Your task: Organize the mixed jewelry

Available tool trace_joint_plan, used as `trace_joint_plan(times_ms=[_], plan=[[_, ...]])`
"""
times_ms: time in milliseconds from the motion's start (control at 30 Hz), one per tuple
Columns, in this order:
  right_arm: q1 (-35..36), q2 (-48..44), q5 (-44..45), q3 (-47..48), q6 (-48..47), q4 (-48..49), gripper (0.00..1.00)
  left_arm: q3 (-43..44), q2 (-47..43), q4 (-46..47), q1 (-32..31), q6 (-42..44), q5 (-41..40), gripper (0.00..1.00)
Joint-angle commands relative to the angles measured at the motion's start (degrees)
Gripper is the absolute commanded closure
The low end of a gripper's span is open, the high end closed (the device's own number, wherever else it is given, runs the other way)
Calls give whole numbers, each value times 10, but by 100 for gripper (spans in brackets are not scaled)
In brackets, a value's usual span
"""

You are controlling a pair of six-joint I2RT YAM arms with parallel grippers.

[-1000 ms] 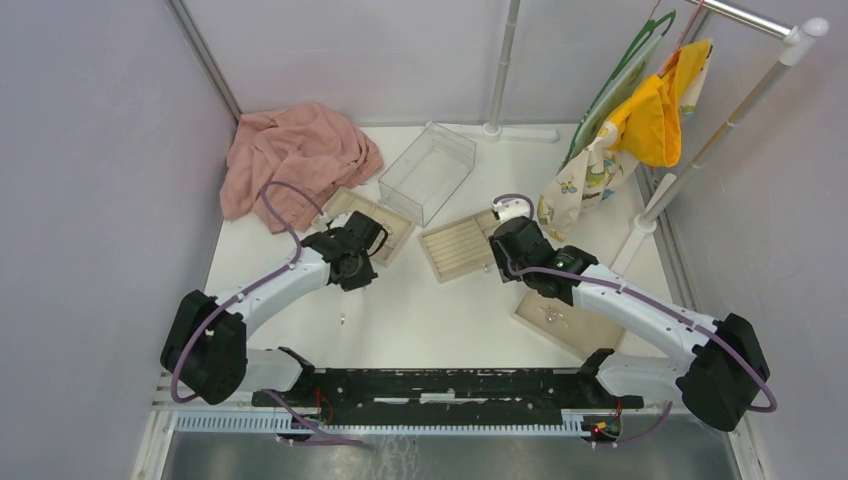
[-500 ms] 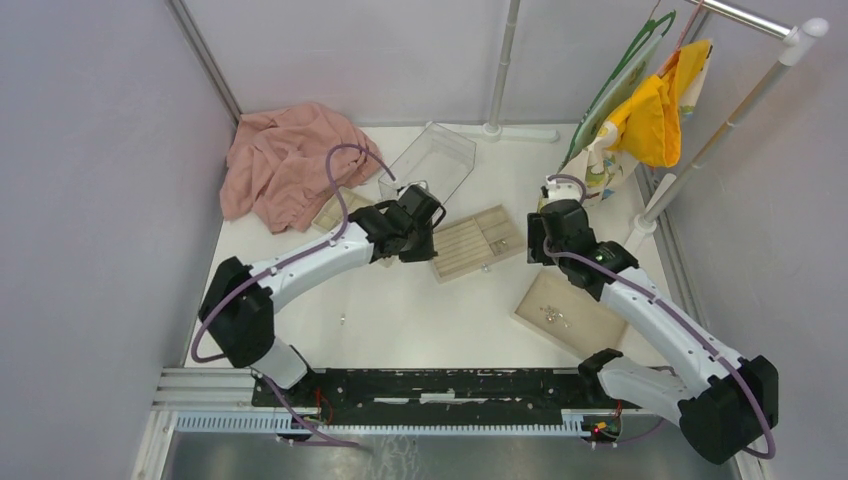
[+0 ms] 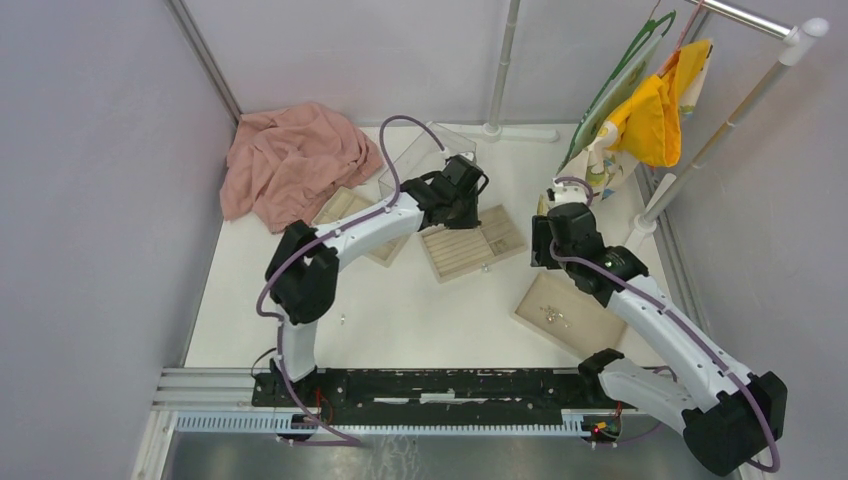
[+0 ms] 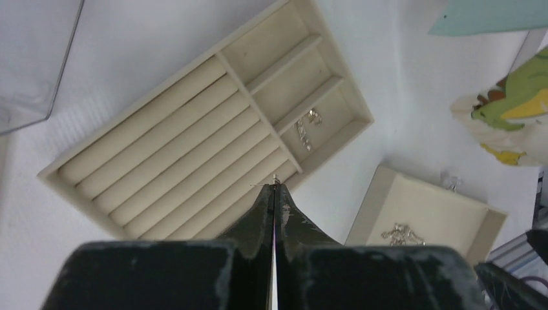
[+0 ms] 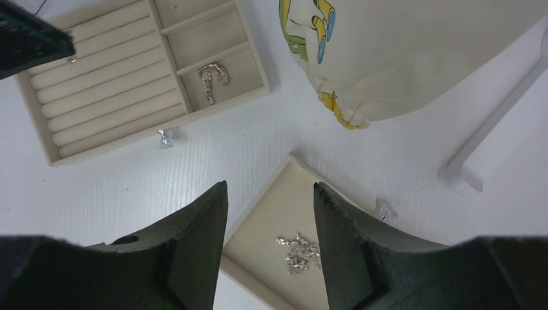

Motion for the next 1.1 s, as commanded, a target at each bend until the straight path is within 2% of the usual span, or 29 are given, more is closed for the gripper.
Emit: trace_joint_plan(times_ms=[0,400,767,800,900,933,1067], plan=[[-3,-26,6,0,9,-9,43,71,69,47,-2,38,7,98],[-2,-22,17,5,9,-29,43,212,209,67,0,78,-38,98],[-2,-7,22,6,8,-32,43,227,259,101,15,63,-27,98],[-2,-4,21,6,8,-30,43,230,260,99,16,63,-24,95],[-2,3,17,7,7,-27,43,232,259,96,17,64,-16,73],[-2,5,15,8,7,-25,43,231,258,94,18,64,-15,68],[-2,17,8,11,5,-20,43,229,245,88,18,65,-11,65]])
